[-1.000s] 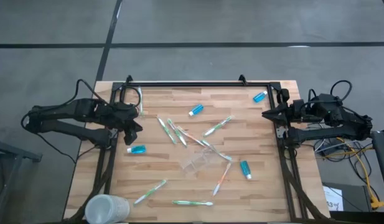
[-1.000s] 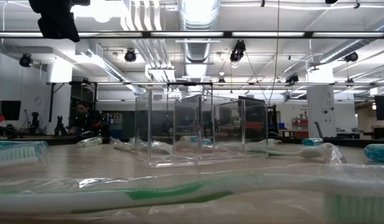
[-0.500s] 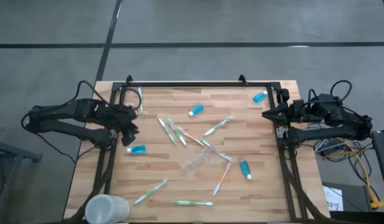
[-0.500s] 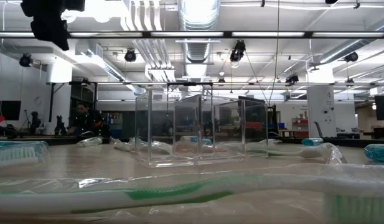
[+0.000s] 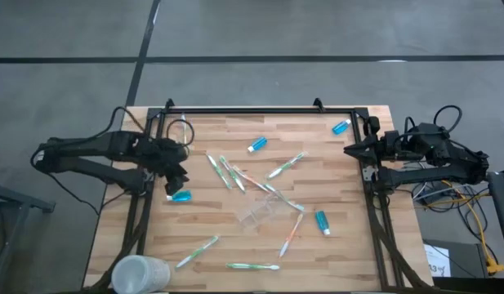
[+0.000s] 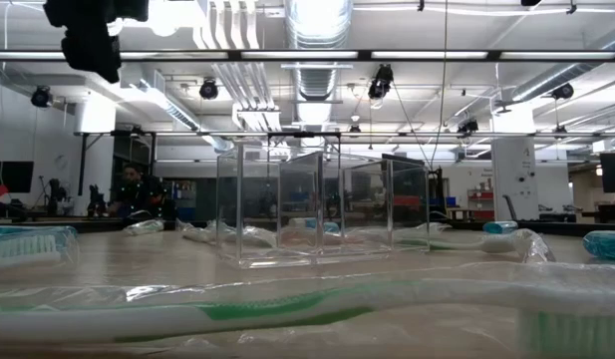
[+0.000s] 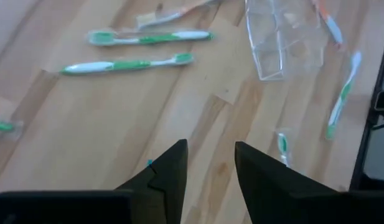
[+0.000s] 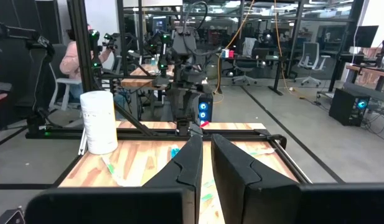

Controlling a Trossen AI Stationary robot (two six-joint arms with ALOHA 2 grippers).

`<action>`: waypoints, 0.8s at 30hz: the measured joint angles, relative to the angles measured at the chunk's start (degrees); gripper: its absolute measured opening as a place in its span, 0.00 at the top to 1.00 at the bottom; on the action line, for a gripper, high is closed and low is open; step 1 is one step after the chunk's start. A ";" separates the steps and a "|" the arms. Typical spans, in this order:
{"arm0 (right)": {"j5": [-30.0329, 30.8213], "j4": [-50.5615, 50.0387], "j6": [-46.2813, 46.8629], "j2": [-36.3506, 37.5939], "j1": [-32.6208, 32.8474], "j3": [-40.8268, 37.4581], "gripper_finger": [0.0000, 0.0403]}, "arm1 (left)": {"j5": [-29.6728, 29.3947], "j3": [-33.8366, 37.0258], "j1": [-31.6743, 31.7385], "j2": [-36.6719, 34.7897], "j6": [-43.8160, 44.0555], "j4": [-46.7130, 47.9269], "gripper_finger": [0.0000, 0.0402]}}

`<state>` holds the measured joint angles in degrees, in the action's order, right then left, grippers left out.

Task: Pick & Place toothbrushing station
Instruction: Adjust the transparent organizer on the table

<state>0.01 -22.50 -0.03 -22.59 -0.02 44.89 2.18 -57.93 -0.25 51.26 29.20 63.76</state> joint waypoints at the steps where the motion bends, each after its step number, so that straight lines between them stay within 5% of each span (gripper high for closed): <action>1: 0.00 0.00 0.00 -0.02 -0.01 0.01 0.92 | 0.24 0.00 -0.03 1.03 -0.23 -0.40 0.65; 24: 0.02 0.00 0.00 -0.02 0.00 0.00 0.92 | 1.33 0.00 -8.38 18.43 0.21 -25.91 0.61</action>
<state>0.03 -22.50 -0.03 -22.61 -0.02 44.89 3.51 -57.93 -8.64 69.70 29.42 37.85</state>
